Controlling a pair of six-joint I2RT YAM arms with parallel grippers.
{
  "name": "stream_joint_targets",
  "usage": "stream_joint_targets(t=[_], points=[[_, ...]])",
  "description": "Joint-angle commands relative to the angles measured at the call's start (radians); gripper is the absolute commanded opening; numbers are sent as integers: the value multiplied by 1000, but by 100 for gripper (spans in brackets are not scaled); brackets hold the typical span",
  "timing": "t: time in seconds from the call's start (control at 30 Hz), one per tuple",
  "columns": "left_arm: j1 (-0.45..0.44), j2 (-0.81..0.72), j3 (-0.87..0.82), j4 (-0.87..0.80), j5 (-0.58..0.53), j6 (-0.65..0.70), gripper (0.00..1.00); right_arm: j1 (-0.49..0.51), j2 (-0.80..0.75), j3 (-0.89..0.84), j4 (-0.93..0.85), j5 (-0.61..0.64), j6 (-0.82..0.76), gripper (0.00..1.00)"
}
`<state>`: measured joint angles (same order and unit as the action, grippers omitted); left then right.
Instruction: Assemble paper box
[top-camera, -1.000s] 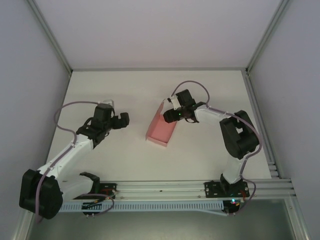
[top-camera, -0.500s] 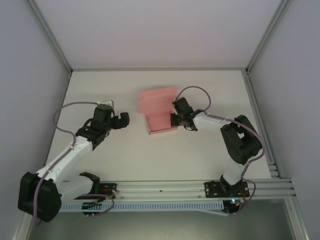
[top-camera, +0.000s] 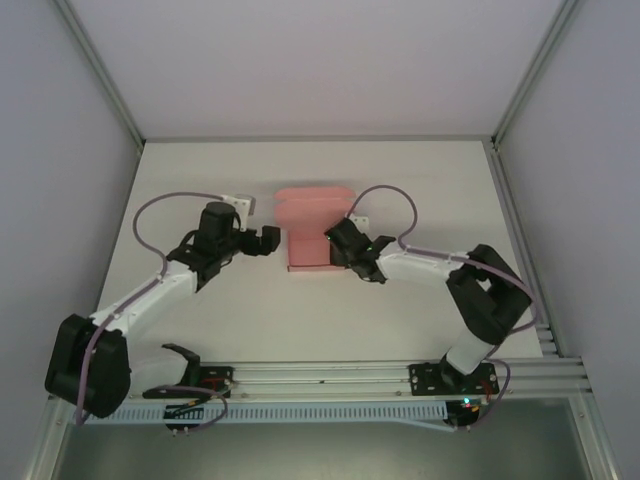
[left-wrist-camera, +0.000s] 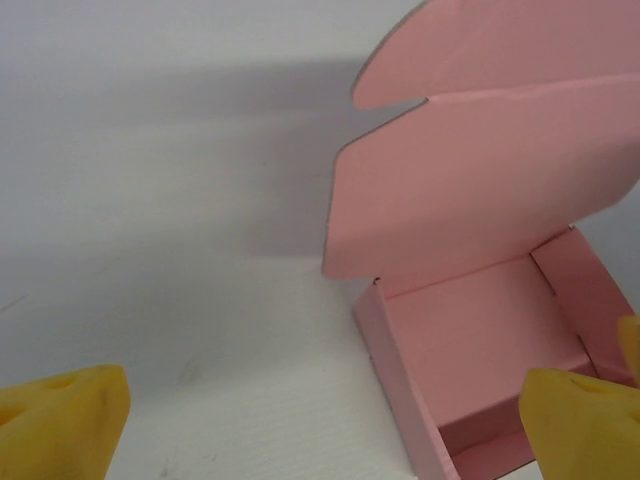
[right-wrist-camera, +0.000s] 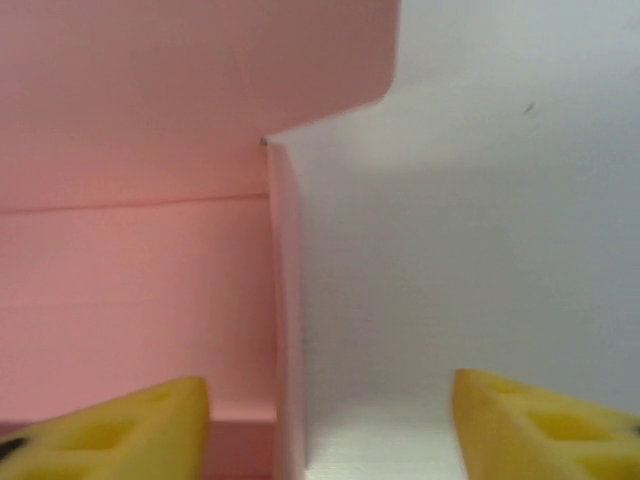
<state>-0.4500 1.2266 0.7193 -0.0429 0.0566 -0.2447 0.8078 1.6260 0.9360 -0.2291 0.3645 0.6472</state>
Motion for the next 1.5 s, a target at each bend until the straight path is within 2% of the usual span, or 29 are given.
stream_joint_targets(t=[0.0, 0.03, 0.07, 0.13, 0.2, 0.27, 0.37, 0.43, 0.5, 0.6, 0.63, 0.67, 0.73, 0.83, 0.9, 1.03, 1.13, 1.23, 1.33, 1.47], points=[[28, 70, 82, 56, 114, 103, 100, -33, -125, -29, 81, 50, -208, 95], [46, 98, 106, 59, 155, 124, 100, -63, -148, -36, 112, 5, -292, 100], [60, 122, 125, 65, 181, 136, 100, -100, -162, -38, 146, -49, -357, 100], [96, 181, 171, 68, 260, 176, 100, -194, -169, -35, 205, -268, -473, 100], [117, 235, 219, 54, 308, 215, 100, -270, -144, -10, 240, -418, -555, 100], [122, 293, 283, -3, 339, 265, 100, -312, -90, 62, 205, -490, -585, 100], [122, 360, 351, -74, 415, 344, 100, -317, -8, 171, 123, -595, -700, 100], [122, 391, 367, -85, 438, 384, 99, -319, 37, 209, 120, -589, -735, 100], [122, 421, 397, -115, 436, 406, 94, -325, 79, 252, 91, -573, -750, 99], [121, 447, 416, -134, 439, 416, 89, -324, 120, 297, 37, -584, -760, 88], [118, 452, 416, -131, 442, 418, 85, -325, 125, 301, 31, -596, -759, 81], [116, 456, 418, -128, 443, 423, 80, -324, 126, 299, 31, -606, -760, 74], [111, 462, 426, -131, 446, 430, 64, -325, 124, 292, 31, -606, -746, 52], [100, 457, 425, -130, 451, 441, 39, -324, 105, 271, 45, -617, -739, 34], [94, 450, 422, -124, 451, 439, 24, -322, 95, 265, 41, -648, -749, 30], [78, 435, 415, -121, 449, 432, 4, -316, 82, 263, 27, -646, -748, 18], [59, 418, 402, -98, 393, 387, 0, -306, 68, 255, 31, -606, -716, 9], [6, 386, 381, -70, 238, 315, 0, -267, 41, 233, 64, -534, -675, 2], [-68, 345, 345, 6, 13, 220, 0, -194, 13, 200, 136, -402, -622, 1], [-112, 325, 308, 107, -113, 74, 0, -132, -17, 158, 249, -203, -475, 2]])
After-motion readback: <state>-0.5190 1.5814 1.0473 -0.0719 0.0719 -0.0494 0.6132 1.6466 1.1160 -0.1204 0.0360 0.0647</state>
